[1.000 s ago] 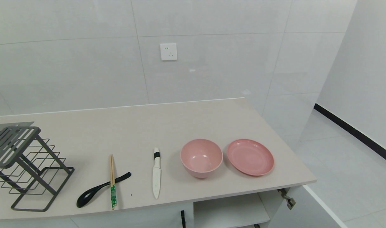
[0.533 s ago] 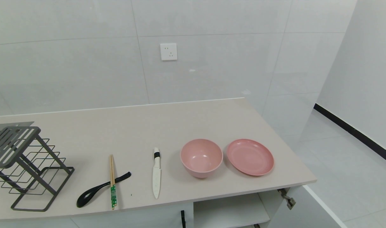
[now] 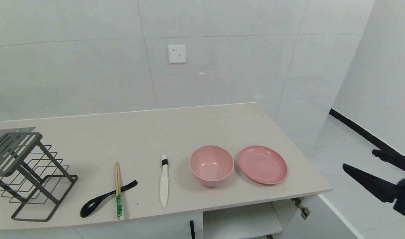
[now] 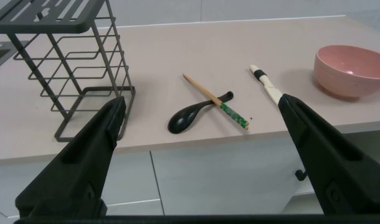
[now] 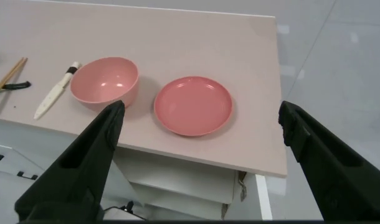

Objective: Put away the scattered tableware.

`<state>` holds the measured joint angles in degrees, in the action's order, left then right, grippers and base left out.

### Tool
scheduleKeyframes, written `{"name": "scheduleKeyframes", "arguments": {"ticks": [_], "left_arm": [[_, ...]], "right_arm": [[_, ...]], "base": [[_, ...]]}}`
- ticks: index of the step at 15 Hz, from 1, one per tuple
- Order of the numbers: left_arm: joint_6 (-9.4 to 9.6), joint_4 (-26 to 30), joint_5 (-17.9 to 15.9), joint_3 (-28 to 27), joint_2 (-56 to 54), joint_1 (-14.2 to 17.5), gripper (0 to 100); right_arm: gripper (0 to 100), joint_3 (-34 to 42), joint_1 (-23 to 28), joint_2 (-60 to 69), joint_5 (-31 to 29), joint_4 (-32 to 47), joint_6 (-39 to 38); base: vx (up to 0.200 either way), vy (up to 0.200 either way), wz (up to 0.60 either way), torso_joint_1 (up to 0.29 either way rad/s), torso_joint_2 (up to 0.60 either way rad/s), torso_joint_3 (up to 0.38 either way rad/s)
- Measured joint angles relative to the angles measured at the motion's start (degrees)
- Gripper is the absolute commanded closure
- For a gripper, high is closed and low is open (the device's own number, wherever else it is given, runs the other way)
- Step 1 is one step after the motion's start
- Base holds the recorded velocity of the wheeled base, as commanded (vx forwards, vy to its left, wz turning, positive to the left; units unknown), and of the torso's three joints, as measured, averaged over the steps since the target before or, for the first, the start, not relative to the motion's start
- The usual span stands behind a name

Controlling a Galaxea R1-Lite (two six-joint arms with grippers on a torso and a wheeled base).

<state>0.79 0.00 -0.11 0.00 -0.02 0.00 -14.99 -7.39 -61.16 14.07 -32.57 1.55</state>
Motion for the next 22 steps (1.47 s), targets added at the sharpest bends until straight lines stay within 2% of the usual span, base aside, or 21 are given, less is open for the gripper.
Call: {"name": "scheduleKeyframes", "arguments": {"ticks": [5, 9, 15, 22], "left_arm": [[-0.01, 0.0, -0.2, 0.0, 0.0, 0.0, 0], [-0.01, 0.0, -0.2, 0.0, 0.0, 0.0, 0], [0.00, 0.0, -0.2, 0.0, 0.0, 0.0, 0], [-0.01, 0.0, -0.2, 0.0, 0.0, 0.0, 0]], "right_arm": [[0, -0.8, -0.1, -13.4, 0.1, -4.2, 0.2], [0, -5.3, -0.4, -23.3, 0.0, -9.3, 0.1], [0, -8.1, -0.5, -39.3, -0.3, -20.0, -0.2], [0, -10.5, -0.4, -49.7, -0.5, -22.0, -0.5]], "base": [[0.000, 0.000, 0.00, 0.000, 0.00, 0.000], [0.000, 0.000, 0.00, 0.000, 0.00, 0.000], [0.000, 0.000, 0.00, 0.000, 0.00, 0.000], [0.000, 0.000, 0.00, 0.000, 0.00, 0.000]]}}
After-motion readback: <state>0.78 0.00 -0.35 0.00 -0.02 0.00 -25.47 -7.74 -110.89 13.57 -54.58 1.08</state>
